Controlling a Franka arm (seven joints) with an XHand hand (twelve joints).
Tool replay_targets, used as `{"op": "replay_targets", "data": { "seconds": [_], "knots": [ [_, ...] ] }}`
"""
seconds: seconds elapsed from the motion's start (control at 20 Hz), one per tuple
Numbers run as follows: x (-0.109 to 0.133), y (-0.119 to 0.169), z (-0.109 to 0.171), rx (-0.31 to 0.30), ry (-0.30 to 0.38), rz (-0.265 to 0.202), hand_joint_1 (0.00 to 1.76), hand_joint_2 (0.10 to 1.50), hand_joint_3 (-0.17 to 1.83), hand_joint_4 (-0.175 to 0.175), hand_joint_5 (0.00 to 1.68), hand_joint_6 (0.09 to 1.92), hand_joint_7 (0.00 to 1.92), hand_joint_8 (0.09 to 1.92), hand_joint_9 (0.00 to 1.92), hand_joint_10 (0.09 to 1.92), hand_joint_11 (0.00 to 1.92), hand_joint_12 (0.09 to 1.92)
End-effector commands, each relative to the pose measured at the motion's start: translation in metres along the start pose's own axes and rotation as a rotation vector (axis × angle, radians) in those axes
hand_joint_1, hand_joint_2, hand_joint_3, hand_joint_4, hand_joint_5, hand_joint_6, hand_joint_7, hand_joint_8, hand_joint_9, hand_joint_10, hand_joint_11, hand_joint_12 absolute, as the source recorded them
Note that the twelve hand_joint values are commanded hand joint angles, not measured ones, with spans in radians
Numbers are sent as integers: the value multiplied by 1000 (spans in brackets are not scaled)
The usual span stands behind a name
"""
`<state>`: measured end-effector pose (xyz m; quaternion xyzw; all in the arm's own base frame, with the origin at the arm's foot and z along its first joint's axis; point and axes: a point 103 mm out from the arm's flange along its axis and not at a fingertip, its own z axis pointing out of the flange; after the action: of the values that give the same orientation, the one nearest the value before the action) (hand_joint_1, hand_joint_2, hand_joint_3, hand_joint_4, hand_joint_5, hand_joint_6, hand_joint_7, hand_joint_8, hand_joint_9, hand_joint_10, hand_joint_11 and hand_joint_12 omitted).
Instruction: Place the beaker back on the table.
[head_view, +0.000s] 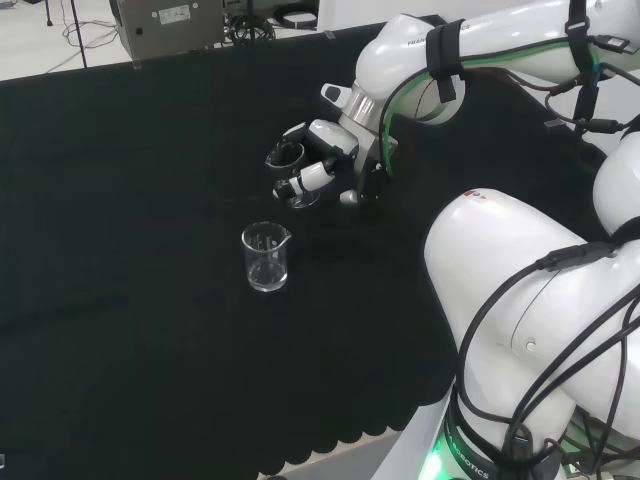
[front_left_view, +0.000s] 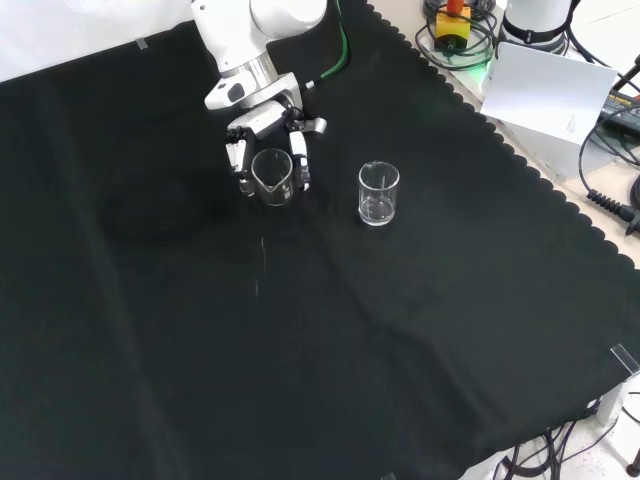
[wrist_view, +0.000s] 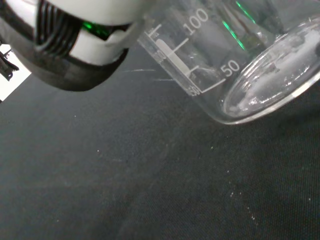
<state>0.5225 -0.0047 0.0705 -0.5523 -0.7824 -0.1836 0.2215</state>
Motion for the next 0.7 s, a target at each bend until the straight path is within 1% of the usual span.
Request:
{"op": "replay_targets", "data": {
  "seconds": [0.05, 0.7],
  "knots": [
    [-4, 2, 4, 2, 12, 13, 1136, 873, 394, -45, 1100, 882, 1503, 308, 1579, 87, 1311, 670],
    [-12, 4, 12, 18, 25, 28, 1137, 877, 388, -52, 1097, 885, 1494, 304, 1569, 87, 1306, 678]
  ]
}}
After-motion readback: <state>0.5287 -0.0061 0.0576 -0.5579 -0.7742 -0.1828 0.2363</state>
